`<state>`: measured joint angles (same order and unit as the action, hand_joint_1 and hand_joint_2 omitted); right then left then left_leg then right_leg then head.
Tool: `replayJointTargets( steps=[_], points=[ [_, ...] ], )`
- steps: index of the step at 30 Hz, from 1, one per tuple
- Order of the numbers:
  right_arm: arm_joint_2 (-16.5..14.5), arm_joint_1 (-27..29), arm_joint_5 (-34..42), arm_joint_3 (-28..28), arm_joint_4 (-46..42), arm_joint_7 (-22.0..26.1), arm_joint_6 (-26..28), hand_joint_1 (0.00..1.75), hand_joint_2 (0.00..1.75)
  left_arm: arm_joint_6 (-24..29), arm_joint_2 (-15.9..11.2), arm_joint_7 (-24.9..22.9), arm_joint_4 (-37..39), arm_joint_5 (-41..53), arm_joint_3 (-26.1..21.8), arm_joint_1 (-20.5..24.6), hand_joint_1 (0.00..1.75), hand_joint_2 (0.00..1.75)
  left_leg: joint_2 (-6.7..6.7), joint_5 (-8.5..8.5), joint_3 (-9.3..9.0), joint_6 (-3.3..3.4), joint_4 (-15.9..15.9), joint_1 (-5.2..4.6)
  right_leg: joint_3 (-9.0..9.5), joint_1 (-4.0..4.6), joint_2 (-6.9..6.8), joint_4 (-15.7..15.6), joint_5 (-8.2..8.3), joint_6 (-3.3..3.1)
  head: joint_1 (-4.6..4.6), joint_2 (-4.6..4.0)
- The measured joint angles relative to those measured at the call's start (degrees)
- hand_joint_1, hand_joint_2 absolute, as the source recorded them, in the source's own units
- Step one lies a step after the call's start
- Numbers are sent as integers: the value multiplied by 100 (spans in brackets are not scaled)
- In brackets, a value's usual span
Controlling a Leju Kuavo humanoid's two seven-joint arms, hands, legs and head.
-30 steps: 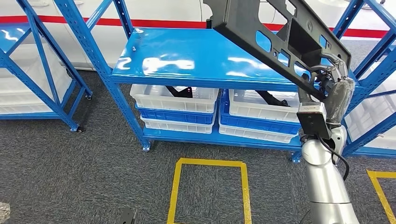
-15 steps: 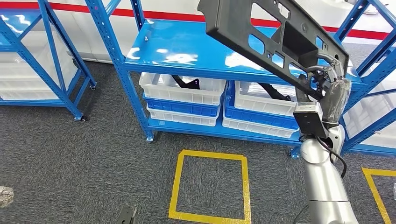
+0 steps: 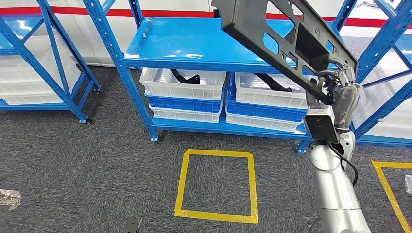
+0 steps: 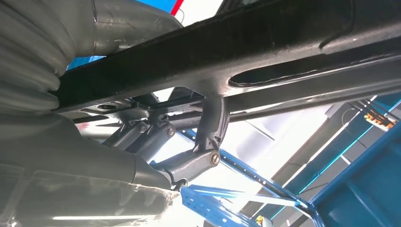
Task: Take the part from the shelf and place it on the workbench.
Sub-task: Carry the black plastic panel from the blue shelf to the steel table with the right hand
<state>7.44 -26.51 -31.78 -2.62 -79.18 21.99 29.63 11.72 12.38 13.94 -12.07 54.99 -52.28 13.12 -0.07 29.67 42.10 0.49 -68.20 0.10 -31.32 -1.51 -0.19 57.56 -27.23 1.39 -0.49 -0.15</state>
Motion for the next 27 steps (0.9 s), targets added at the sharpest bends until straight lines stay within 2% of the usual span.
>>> replayJointTargets(
  steps=[1,2,3,4,5,7,8,9,11,12,13,15,16,17,18,19,20,21,22,23,24,25,26,27],
  points=[
    [-3,1,-1,0,1,0,1,175,175,0,-1,0,0,0,0,-1,0,0,-2,176,77,-14,-367,8,-72,12,-1,5,55,-22,-2,0],
    [-5,2,-2,-1,1,0,1,175,175,0,-1,0,0,0,0,-2,0,0,-3,228,92,-19,-607,13,-143,22,-1,10,108,-25,0,0],
    [-7,3,-2,-1,2,0,1,175,175,0,-1,0,0,0,1,-2,0,0,-3,163,13,-15,-661,15,-216,30,0,16,161,-20,-2,0],
    [-10,3,-2,-1,2,0,1,175,175,0,-1,0,0,0,1,0,0,0,-4,27,-169,-1,-509,16,-281,33,2,23,210,-10,-2,0],
    [-11,3,-2,-1,2,0,1,175,175,0,-1,0,0,1,1,5,0,0,-7,-102,-444,22,-183,15,-333,35,6,30,253,9,-4,0],
    [-13,-3,-3,1,2,0,4,175,175,-1,-1,0,0,3,2,26,0,0,-19,-146,-1001,76,591,-3,-405,51,8,37,330,67,3,0],
    [-11,-9,-3,1,2,2,9,175,175,-2,0,0,0,5,2,37,0,0,-27,-106,-1159,101,852,-23,-428,55,4,35,371,109,8,0],
    [-12,-12,-4,1,2,3,13,175,175,-2,-1,-1,0,6,2,45,0,0,-33,-68,-1213,124,983,-49,-451,51,-2,26,420,152,13,0],
    [-10,0,-4,2,3,7,18,175,175,-4,-1,-3,1,7,2,46,0,0,-23,-148,-1164,203,1062,-72,-503,36,-10,22,477,235,15,0],
    [-4,12,-4,3,4,8,18,175,175,-7,0,-4,1,8,1,46,0,0,-14,-212,-1121,252,1087,-69,-560,34,-9,84,407,241,19,0],
    [3,21,-4,5,5,9,19,175,175,-11,2,-4,2,9,1,48,0,0,-4,-287,-1065,302,1112,-60,-640,38,-7,248,243,220,33,0],
    [18,30,1,9,9,10,22,175,175,-19,4,-5,2,14,2,53,0,0,5,-420,-912,354,1119,-59,-857,40,-2,901,-250,146,60,0],
    [20,38,7,11,10,10,24,175,175,-21,4,-7,2,16,2,53,0,0,11,-487,-824,363,1116,-64,-942,39,0,1288,-441,142,70,0],
    [22,50,12,12,11,10,25,175,175,-23,5,-8,2,17,2,52,0,0,16,-555,-735,361,1113,-67,-979,38,1,1584,-526,171,71,0],
    [23,63,16,13,12,11,26,175,175,-24,5,-9,2,17,2,51,0,0,21,-623,-645,353,1110,-66,-929,36,1,1707,-493,229,72,0],
    [24,73,17,13,13,11,26,175,175,-25,6,-10,2,18,2,51,0,0,25,-690,-556,339,1104,-63,-779,31,0,1624,-378,299,73,0],
    [24,77,17,13,13,11,27,175,175,-25,7,-11,2,18,2,51,0,0,27,-753,-475,319,1095,-57,-534,25,0,1347,-250,357,74,0],
    [24,74,17,13,12,11,27,175,175,-26,7,-13,2,18,2,52,0,0,26,-809,-402,292,1080,-59,-208,24,0,923,-197,382,77,0],
    [23,68,16,12,11,11,28,175,175,-26,8,-14,2,19,3,53,0,0,26,-862,-345,263,1062,-64,93,39,7,481,-219,360,74,0],
    [23,68,15,12,11,14,31,175,175,-26,9,-15,2,19,3,54,0,0,25,-918,-310,234,1055,-72,299,56,13,159,-272,319,70,0],
    [24,67,14,12,11,16,33,175,175,-25,9,-16,2,19,3,54,0,0,23,-971,-290,207,1054,-79,402,78,20,-29,-331,269,63,0],
    [24,73,13,11,13,19,36,175,175,-25,9,-17,2,20,3,52,0,0,21,-1027,-278,180,1061,-82,388,92,25,-78,-332,219,53,0],
    [22,77,13,11,15,21,37,175,175,-24,8,-18,2,20,2,48,0,0,16,-1044,-261,148,1060,-74,339,66,19,-53,-289,173,48,0],
    [20,77,13,11,16,21,38,175,175,-24,6,-19,2,21,2,44,0,0,9,-966,-227,111,1009,-62,299,46,14,-45,-242,116,42,0]
  ],
)
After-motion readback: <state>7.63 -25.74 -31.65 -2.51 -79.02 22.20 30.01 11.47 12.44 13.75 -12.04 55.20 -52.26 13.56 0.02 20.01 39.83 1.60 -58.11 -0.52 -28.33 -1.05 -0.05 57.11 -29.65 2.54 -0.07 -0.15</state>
